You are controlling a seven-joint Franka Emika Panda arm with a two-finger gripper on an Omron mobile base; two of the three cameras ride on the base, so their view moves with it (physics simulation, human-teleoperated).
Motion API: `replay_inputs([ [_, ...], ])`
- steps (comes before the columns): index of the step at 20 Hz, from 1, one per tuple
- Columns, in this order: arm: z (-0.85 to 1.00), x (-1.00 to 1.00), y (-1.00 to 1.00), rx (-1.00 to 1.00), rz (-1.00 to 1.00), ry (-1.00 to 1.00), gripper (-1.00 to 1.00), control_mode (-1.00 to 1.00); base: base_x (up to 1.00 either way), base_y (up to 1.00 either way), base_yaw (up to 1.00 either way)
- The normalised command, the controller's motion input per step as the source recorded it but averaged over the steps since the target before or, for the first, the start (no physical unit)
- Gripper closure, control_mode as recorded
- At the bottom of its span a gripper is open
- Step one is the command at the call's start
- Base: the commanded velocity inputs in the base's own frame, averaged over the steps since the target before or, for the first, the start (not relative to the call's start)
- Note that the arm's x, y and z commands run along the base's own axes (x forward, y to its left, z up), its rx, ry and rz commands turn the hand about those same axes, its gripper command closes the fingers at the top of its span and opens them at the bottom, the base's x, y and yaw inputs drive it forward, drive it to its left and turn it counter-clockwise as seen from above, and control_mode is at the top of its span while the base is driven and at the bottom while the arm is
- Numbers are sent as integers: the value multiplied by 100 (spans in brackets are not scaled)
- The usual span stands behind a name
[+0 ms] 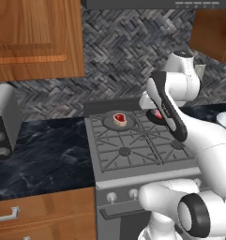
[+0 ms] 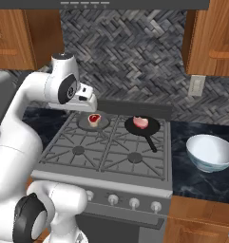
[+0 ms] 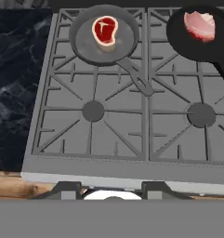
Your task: Place one of the steaks on the plate and the other in the bowl. Then place the bowl in the fridge.
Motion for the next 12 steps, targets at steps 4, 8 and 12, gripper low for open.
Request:
replay_inputs([
  [4, -18, 20, -19, 0, 0, 1, -100, -100, 0, 0, 0],
  [8, -16, 41, -59, 0, -4, 5, -100, -100, 0, 0, 0],
  [12, -3, 69, -76, 0, -3, 21, -100, -100, 0, 0, 0],
])
